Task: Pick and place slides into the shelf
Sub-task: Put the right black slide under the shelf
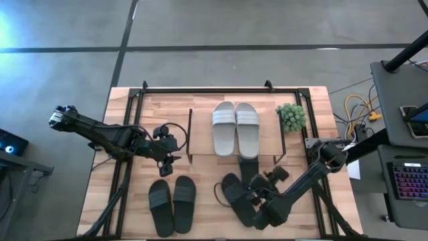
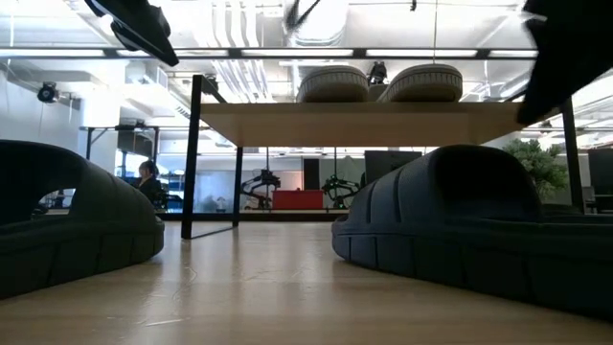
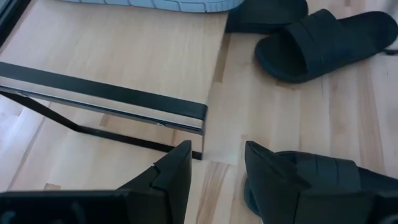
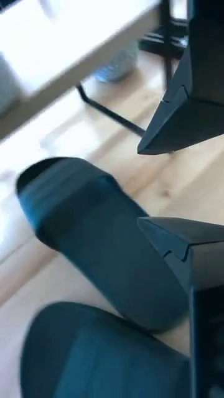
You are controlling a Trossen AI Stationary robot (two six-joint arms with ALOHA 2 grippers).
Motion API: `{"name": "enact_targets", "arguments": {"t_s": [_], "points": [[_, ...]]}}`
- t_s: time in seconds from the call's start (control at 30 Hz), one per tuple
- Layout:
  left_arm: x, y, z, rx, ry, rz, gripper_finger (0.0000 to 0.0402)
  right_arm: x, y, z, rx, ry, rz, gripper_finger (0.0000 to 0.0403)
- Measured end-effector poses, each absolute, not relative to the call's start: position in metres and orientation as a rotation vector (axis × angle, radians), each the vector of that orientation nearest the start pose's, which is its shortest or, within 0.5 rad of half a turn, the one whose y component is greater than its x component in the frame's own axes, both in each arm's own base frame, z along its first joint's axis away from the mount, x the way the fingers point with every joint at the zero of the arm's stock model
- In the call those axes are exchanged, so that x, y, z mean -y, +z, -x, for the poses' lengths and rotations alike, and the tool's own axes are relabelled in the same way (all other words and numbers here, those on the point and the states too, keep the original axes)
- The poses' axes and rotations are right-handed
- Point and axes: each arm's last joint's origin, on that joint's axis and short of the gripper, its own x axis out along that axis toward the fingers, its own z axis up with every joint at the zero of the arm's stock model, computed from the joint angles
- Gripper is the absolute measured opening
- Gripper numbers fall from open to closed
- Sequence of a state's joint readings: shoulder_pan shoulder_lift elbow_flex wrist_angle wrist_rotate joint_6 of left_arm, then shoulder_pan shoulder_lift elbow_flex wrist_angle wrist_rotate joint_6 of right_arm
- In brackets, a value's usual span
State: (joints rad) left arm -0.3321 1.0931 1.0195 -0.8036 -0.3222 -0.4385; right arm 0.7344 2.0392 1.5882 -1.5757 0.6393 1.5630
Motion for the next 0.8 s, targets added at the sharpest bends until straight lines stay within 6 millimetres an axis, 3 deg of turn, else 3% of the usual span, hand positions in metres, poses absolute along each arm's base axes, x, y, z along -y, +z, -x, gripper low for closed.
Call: {"name": "enact_targets", "arguments": {"t_s": [0.47, 0.8], "points": [[0.063, 0.303, -0.198, -0.794, 0.213, 0.082, 0.0135, -0.203, 0.178, -0.293, -0.975, -0.968, -0.042, 0.0160], [0.062, 0.303, -0.198, -0.786, 0.232, 0.065, 0.0135, -0.172, 0.165, -0.305, -0.945, -1.071, -0.074, 0.0126]]}}
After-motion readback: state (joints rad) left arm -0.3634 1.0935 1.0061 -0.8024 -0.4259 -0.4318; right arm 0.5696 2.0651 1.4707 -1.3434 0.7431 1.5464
